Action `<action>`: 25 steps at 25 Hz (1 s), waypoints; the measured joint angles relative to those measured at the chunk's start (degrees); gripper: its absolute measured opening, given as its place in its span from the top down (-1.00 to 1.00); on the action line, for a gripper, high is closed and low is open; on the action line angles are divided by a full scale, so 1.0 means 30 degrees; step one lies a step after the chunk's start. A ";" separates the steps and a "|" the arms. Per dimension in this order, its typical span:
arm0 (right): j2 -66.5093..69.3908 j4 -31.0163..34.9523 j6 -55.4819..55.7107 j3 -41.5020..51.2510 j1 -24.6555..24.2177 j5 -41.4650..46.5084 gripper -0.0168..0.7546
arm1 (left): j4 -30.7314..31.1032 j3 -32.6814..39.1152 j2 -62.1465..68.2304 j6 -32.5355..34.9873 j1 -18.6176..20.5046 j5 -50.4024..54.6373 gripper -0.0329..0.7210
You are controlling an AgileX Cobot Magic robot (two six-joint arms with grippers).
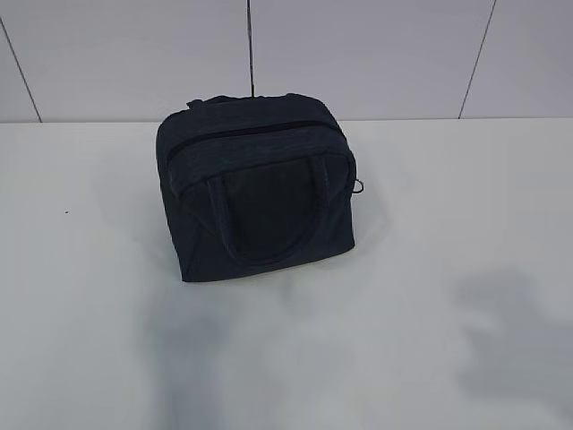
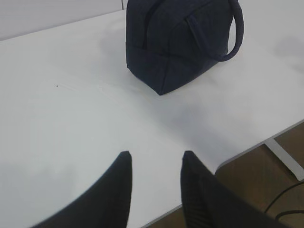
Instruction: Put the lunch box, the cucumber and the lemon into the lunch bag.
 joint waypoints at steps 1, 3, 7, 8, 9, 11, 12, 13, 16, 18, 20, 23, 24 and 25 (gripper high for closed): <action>-0.0970 -0.0432 0.0372 0.0757 0.0000 -0.0305 -0.02 | 0.0000 0.0045 0.0000 0.0000 0.0000 -0.0234 0.25; -0.2702 -0.1089 0.1081 0.2076 0.0000 -0.0773 -0.02 | 0.0000 0.0122 0.0000 0.0000 0.0000 -0.0546 0.26; -0.5553 -0.2293 0.1745 0.3854 0.0000 -0.1130 -0.02 | 0.0000 0.0162 0.0000 0.0000 0.0000 -0.0893 0.27; -0.5737 -0.2637 0.1976 0.4213 0.0000 -0.1131 -0.02 | 0.0032 0.0201 0.0000 0.0000 0.0000 -0.1043 0.27; -0.5781 -0.2882 0.2163 0.4415 0.0000 -0.1131 -0.02 | 0.0032 0.0285 0.0000 0.0000 0.0000 -0.1338 0.27; -0.5781 -0.3116 0.2392 0.4735 0.0000 -0.1131 -0.02 | 0.0032 0.0527 0.0000 0.0000 0.0000 -0.1783 0.28; -0.5781 -0.3155 0.2401 0.4801 0.0000 -0.1131 -0.02 | -0.0003 0.0620 0.0000 0.0000 0.0000 -0.2091 0.28; -0.5781 -0.3188 0.2436 0.4895 0.0000 -0.1231 -0.02 | -0.0003 0.0760 0.0000 0.0000 0.0000 -0.2427 0.28; -0.5781 -0.3228 0.2481 0.5048 0.0000 -0.1403 -0.02 | -0.0040 0.1087 0.0000 0.0000 0.0000 -0.3008 0.28; -0.5781 -0.3228 0.2481 0.5169 0.0000 -0.1403 -0.02 | -0.0067 0.1085 0.0000 0.0000 0.0000 -0.3033 0.28; -0.5781 -0.3258 0.2495 0.5218 0.0000 -0.1403 -0.02 | -0.0165 0.1002 0.0000 0.0000 0.0000 -0.2885 0.28; -0.5781 -0.3258 0.2495 0.5268 0.0000 -0.1403 -0.02 | -0.0211 0.0752 0.0000 0.0000 0.0000 -0.2252 0.28; -0.5781 -0.3258 0.2495 0.5263 0.0000 -0.1403 -0.02 | -0.0211 0.0602 0.0000 0.0000 0.0000 -0.1858 0.28; -0.5781 -0.3258 0.2495 0.5263 0.0000 -0.1403 -0.02 | -0.0211 0.0429 0.0000 0.0000 0.0000 -0.1449 0.28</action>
